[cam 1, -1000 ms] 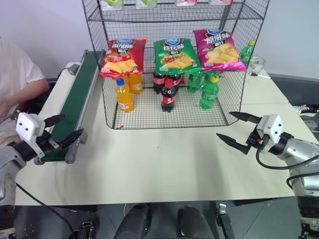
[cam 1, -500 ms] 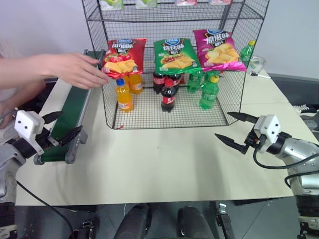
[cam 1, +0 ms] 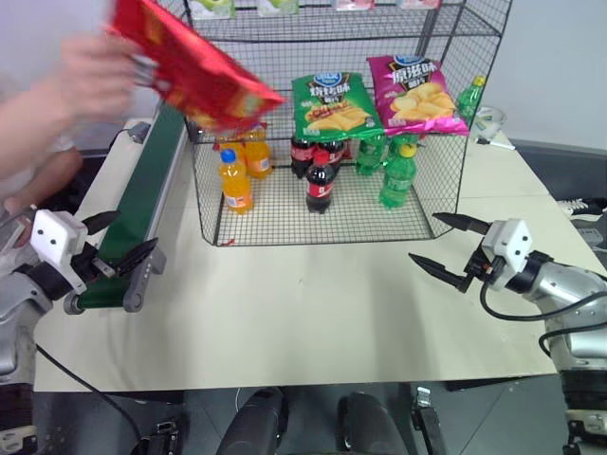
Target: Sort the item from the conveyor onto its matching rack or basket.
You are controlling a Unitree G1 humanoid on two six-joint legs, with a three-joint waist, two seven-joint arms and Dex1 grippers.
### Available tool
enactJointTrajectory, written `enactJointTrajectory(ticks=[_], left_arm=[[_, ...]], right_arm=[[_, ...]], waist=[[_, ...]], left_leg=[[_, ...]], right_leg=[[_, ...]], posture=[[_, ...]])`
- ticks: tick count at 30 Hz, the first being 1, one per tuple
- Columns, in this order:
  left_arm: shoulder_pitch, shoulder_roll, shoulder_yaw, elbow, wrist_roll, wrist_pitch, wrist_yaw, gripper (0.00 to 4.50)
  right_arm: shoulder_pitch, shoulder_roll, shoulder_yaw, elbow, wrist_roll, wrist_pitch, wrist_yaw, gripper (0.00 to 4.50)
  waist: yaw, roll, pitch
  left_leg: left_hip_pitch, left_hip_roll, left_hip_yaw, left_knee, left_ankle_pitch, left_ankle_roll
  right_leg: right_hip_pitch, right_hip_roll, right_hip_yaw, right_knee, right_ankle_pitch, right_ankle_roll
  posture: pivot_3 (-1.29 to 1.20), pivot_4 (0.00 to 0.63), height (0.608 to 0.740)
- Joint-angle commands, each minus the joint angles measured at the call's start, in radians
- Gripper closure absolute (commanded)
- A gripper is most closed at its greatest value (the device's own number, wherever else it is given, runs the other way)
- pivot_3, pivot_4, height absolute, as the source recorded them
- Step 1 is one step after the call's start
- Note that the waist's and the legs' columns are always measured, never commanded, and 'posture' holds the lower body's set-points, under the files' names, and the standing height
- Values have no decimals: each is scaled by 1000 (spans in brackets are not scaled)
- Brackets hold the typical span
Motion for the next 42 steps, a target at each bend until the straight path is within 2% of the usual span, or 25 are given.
enactJointTrajectory(ticks=[1, 15, 20, 29, 32, 42], left_arm=[[-12, 0, 6, -15, -10, -7, 2, 35], [-9, -2, 7, -22, -44, 26, -14, 35], [28, -12, 34, -51, -83, 29, -29, 35], [75, -21, 32, -71, -4, -40, 41, 35], [95, -19, 40, -96, -54, 0, 18, 35], [192, -17, 77, -159, -36, -38, 41, 35]], right_arm=[[-28, -4, -9, -9, 4, -22, 2, 0], [-10, 2, -6, -29, 2, -24, -6, 0], [-21, 6, 2, -22, 2, -21, -4, 0], [-51, 9, 26, -2, 1, -23, -2, 0], [-58, 16, 33, -1, 1, -23, -3, 0], [-40, 40, 61, -58, 34, 33, 12, 0]], waist=[[0, 0, 0], [-1, 0, 0], [-3, 0, 0], [0, 0, 0], [0, 0, 0], [-1, 1, 0]], left_leg=[[0, 0, 0, 0, 0, 0], [0, 0, 0, 0, 0, 0], [0, 0, 0, 0, 0, 0], [0, 0, 0, 0, 0, 0], [0, 0, 0, 0, 0, 0], [0, 1, 0, 0, 0, 0]], right_leg=[[0, 0, 0, 0, 0, 0], [0, 0, 0, 0, 0, 0], [0, 0, 0, 0, 0, 0], [0, 0, 0, 0, 0, 0], [0, 0, 0, 0, 0, 0], [0, 0, 0, 0, 0, 0]], posture=[[0, 150, 740], [0, 150, 740], [0, 150, 740], [0, 150, 740], [0, 150, 740], [0, 150, 740]])
